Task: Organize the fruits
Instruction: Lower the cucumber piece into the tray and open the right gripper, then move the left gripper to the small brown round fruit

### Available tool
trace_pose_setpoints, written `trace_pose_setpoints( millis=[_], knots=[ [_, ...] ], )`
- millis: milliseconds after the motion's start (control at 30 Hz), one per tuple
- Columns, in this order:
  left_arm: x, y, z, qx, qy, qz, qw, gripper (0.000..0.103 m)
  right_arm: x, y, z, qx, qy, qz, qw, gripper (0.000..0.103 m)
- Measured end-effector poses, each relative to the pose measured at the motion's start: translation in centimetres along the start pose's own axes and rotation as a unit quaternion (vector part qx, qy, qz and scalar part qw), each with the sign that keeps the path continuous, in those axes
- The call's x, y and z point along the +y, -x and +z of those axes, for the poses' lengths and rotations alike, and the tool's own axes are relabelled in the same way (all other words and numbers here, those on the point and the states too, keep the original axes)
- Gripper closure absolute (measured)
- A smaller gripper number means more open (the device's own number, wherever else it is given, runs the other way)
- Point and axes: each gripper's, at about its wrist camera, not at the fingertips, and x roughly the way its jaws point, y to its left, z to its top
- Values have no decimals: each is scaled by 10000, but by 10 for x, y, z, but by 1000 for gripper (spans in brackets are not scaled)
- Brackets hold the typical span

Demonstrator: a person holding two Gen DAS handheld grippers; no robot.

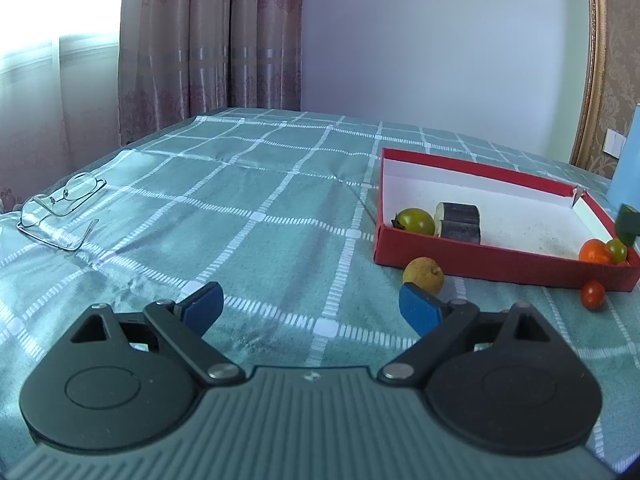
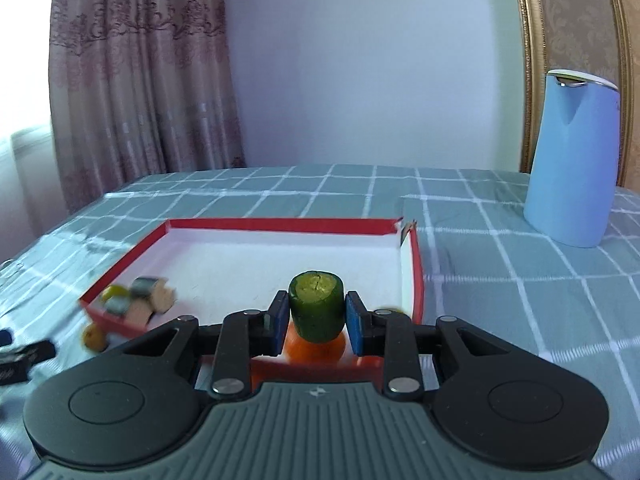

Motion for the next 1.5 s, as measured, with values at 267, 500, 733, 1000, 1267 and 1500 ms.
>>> trace_pose_setpoints(
  millis=[267, 500, 733, 1000, 1267, 1500],
  knots=[
    [-1, -1, 0, 35, -24, -28, 10000, 9, 1, -37, 4, 148, -79, -188, 9997, 74],
    [0, -2, 0, 44, -20, -38, 10000, 9, -1, -46, 5, 146, 1, -449, 9989, 74],
    [-1, -2, 0, 44, -42, -9, 10000, 9, -6, -43, 4, 73, -88, -542, 9985, 74],
    [-2, -2, 0, 48, -48, 13, 10000, 9, -15, -15, -1, -144, -277, -474, 9984, 62],
    [-6, 3, -1, -87, -264, -162, 9995, 9, -34, 35, -39, -64, -541, -104, 9985, 62],
    [-18, 18, -2, -215, -540, -531, 9969, 9, -55, 40, -65, -1, -1165, -7, 9932, 62]
  ],
)
